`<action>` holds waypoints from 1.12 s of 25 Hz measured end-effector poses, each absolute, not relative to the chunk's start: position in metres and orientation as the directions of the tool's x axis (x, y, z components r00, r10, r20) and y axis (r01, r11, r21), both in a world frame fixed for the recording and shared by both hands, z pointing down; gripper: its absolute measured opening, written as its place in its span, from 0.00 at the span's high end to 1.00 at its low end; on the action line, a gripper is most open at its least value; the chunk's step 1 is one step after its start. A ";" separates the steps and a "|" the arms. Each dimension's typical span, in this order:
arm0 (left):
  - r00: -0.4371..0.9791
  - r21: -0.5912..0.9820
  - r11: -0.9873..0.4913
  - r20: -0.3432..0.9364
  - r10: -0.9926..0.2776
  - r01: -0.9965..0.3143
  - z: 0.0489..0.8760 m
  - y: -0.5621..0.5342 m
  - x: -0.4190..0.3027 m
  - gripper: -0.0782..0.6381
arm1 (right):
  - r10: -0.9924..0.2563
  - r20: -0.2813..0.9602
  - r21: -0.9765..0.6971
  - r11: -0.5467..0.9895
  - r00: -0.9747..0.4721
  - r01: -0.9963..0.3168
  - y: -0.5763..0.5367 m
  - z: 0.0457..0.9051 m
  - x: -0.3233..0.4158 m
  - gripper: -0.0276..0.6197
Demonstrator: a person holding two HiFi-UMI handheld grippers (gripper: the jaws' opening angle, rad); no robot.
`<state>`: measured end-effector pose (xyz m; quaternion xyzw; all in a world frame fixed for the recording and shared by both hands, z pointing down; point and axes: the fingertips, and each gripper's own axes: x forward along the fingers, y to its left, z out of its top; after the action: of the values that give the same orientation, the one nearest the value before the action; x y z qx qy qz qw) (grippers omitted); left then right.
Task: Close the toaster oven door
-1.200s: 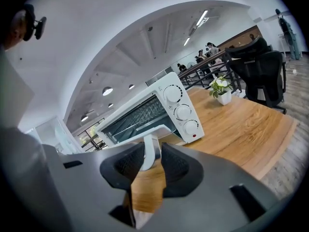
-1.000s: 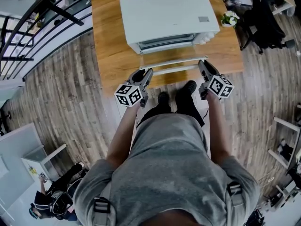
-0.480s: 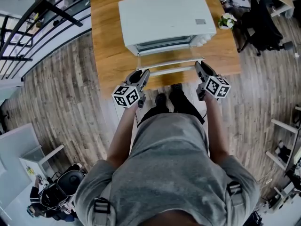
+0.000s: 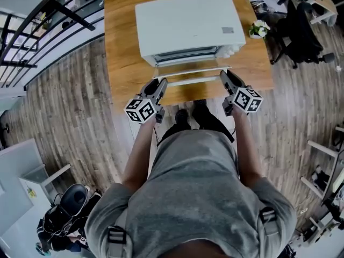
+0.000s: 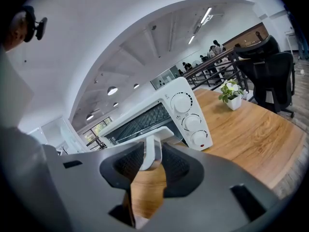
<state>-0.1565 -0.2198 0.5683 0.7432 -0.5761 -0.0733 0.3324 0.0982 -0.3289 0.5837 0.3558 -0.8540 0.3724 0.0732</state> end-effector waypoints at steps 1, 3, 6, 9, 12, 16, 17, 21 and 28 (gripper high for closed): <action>0.321 0.584 -0.112 0.268 -0.908 -0.804 0.567 -0.222 -0.158 0.68 | -0.552 0.384 -0.588 0.472 -0.740 -0.657 -0.331 0.582 0.097 0.76; 0.314 0.596 -0.107 0.255 -0.914 -0.796 0.564 -0.225 -0.160 0.68 | -0.550 0.370 -0.600 0.474 -0.749 -0.644 -0.335 0.578 0.095 0.76; 0.306 0.615 -0.102 0.237 -0.922 -0.782 0.559 -0.229 -0.164 0.68 | -0.542 0.355 -0.613 0.480 -0.762 -0.627 -0.339 0.573 0.091 0.76; 0.294 0.633 -0.097 0.214 -0.931 -0.768 0.556 -0.234 -0.168 0.68 | -0.533 0.340 -0.626 0.486 -0.775 -0.609 -0.345 0.569 0.088 0.75; 0.287 0.647 -0.098 0.193 -0.938 -0.756 0.553 -0.239 -0.171 0.68 | -0.528 0.322 -0.646 0.485 -0.786 -0.590 -0.351 0.566 0.086 0.75; 0.275 0.678 -0.097 0.160 -0.948 -0.728 0.551 -0.246 -0.175 0.68 | -0.518 0.297 -0.677 0.479 -0.802 -0.559 -0.359 0.564 0.083 0.75; 0.271 0.687 -0.096 0.151 -0.951 -0.721 0.550 -0.248 -0.176 0.68 | -0.516 0.288 -0.686 0.476 -0.807 -0.550 -0.362 0.563 0.082 0.75; 0.257 0.719 -0.096 0.119 -0.959 -0.689 0.548 -0.256 -0.181 0.67 | -0.512 0.259 -0.713 0.471 -0.819 -0.519 -0.371 0.559 0.078 0.74; 0.234 0.756 -0.101 0.071 -0.970 -0.647 0.545 -0.268 -0.189 0.67 | -0.503 0.228 -0.747 0.458 -0.834 -0.481 -0.384 0.555 0.070 0.73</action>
<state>-0.1886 -0.2678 0.5449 0.7047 -0.5735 -0.2324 0.3471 0.0705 -0.3839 0.5546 0.2882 -0.8538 0.4335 -0.0125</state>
